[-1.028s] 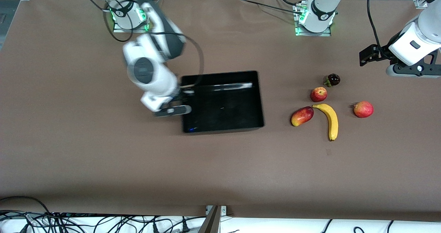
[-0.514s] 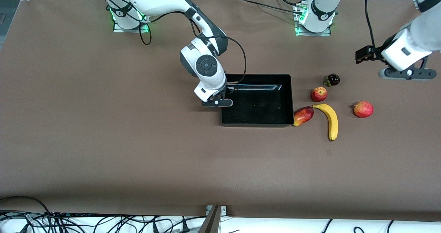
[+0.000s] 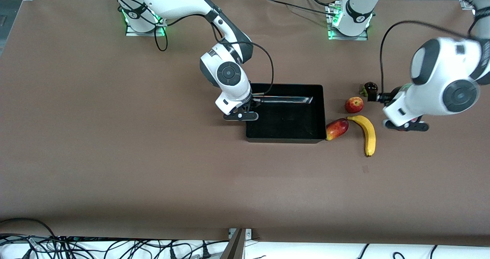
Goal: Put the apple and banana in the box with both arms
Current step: 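Grasp the small red apple with the left gripper while the right gripper withdraws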
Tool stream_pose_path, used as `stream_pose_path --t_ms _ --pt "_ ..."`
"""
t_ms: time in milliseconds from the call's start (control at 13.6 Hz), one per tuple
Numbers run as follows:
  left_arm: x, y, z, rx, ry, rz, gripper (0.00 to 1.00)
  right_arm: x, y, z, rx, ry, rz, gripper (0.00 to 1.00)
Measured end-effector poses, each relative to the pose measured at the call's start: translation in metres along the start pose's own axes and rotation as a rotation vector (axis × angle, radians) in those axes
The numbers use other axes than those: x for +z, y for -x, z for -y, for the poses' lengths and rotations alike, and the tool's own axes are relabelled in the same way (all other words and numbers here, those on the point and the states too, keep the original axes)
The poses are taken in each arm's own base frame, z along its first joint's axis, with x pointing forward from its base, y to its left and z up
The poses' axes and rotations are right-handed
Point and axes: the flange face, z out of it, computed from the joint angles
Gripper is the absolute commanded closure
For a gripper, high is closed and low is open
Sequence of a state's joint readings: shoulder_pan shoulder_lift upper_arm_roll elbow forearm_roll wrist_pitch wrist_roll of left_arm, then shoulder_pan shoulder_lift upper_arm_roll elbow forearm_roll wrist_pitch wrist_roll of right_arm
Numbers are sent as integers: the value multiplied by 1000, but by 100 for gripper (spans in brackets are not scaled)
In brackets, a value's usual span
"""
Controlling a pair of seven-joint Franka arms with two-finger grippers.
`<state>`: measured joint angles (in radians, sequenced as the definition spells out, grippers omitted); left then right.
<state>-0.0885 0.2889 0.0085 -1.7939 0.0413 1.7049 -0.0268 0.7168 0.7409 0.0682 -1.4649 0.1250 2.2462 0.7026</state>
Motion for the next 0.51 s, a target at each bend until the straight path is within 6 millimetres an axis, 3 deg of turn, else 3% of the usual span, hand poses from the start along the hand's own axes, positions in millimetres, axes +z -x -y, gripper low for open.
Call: stream_pose_path --t_ms 147,220,367,514 --pt "47 -7 -5 9 1 -30 0 -26 -20 -11 19 9 -41 0" --pt "70 -7 -7 12 3 -46 0 -51 -34 -24 34 25 -62 0" --pt "108 -3 -9 17 5 -80 0 -125 -68 -66 65 43 -126 0" --pt "140 3 -14 25 8 -114 0 -200 -86 -115 78 46 -137 0"
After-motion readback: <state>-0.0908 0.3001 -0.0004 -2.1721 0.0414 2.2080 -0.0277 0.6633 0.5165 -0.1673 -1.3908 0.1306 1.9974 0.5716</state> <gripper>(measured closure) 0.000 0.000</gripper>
